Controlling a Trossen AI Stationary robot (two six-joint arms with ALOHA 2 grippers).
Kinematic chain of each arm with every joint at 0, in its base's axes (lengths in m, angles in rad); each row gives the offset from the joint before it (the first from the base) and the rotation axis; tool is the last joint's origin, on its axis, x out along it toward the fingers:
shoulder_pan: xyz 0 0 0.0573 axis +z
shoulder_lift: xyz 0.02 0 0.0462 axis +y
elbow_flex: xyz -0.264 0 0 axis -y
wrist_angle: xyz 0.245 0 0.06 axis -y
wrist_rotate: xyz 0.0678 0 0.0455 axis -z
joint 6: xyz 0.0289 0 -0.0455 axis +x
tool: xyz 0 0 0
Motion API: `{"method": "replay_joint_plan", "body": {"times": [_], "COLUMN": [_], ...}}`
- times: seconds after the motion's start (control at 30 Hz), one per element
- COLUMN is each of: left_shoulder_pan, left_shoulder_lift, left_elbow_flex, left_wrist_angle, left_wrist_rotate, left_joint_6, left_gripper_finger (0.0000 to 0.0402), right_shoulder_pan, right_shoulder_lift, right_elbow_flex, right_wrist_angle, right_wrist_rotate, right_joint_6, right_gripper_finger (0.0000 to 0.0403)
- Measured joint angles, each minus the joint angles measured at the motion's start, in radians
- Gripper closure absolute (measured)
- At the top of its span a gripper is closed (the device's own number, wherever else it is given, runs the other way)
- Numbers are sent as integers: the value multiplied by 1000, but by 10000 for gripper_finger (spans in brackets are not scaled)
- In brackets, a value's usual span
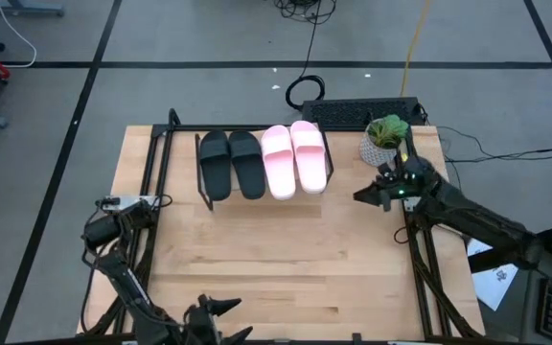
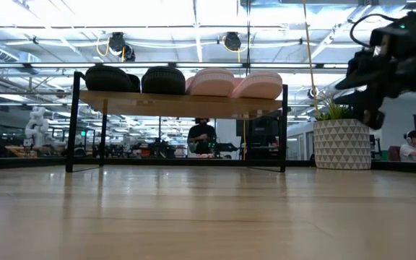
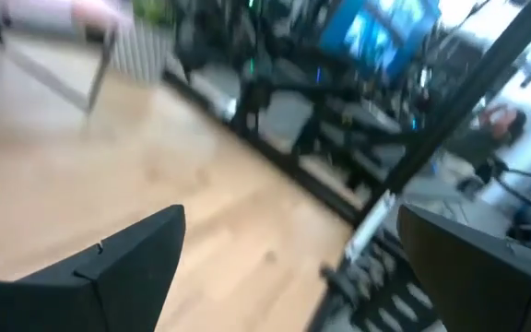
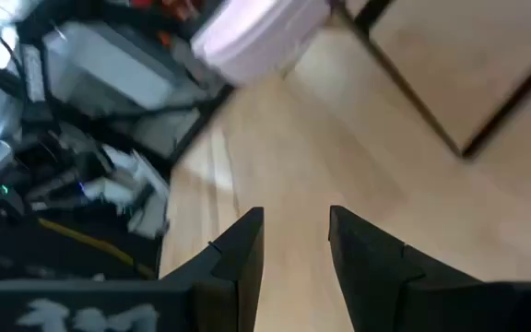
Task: Pick and place slides into the shelf
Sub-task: Adjust the shelf
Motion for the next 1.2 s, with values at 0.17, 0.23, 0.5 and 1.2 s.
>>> {"method": "replay_joint_plan", "body": {"times": [0.17, 0.23, 0.5, 1.2], "left_shoulder_pan": [43, 60, 83, 78], "left_shoulder_lift": [-58, -67, -69, -69], "left_elbow_flex": [-65, -71, -74, -74], "left_wrist_angle": [-127, -190, -368, -453], "left_wrist_rotate": [273, 372, 518, 626], "left_joint_6": [-225, -290, -436, -463], "left_gripper_finger": [7, 7, 7, 7], "right_shoulder_pan": [128, 176, 327, 401], "right_shoulder_lift": [42, 54, 175, 761], "right_elbow_flex": [-181, -190, -191, -89], "right_wrist_angle": [381, 396, 409, 854], "right_wrist_rotate": [182, 254, 507, 704], "right_joint_6": [74, 10, -148, -286], "right_gripper_finger": [289, 289, 289, 289]}}
